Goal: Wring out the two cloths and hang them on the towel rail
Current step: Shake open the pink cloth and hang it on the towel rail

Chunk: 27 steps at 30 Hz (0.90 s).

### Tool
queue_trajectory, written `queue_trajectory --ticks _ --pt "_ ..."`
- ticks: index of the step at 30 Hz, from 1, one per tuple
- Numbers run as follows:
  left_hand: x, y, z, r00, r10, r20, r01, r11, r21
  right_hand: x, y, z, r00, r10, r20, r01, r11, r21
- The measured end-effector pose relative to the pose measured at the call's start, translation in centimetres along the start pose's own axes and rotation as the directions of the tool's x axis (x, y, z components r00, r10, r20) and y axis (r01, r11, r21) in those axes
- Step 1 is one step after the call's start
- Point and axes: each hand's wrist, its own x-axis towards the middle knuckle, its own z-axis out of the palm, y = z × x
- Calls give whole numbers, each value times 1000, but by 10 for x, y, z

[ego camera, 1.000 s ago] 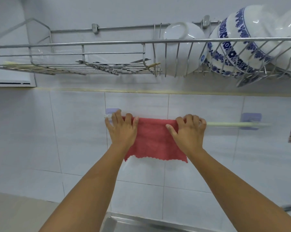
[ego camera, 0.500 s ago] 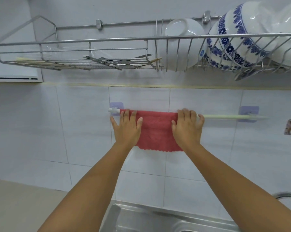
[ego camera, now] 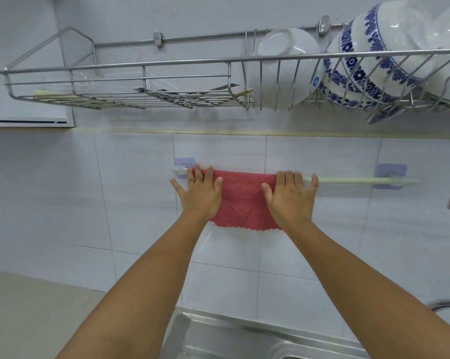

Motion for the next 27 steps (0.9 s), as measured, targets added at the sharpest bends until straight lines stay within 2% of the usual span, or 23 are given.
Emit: queue_trajectory --ticks 3,9,27 --pt "-13 11 7 999 -10 -46 9 1000 -7 -2 -2 1 1000 8 11 -8 1000 17" --pt "-9 4 10 998 31 -50 -31 999 17 1 1 2 1000 3 -18 -2 999 35" --pt "17 -20 -5 995 99 -24 -98 995 34 8 -7 -6 999 31 21 -33 994 100"
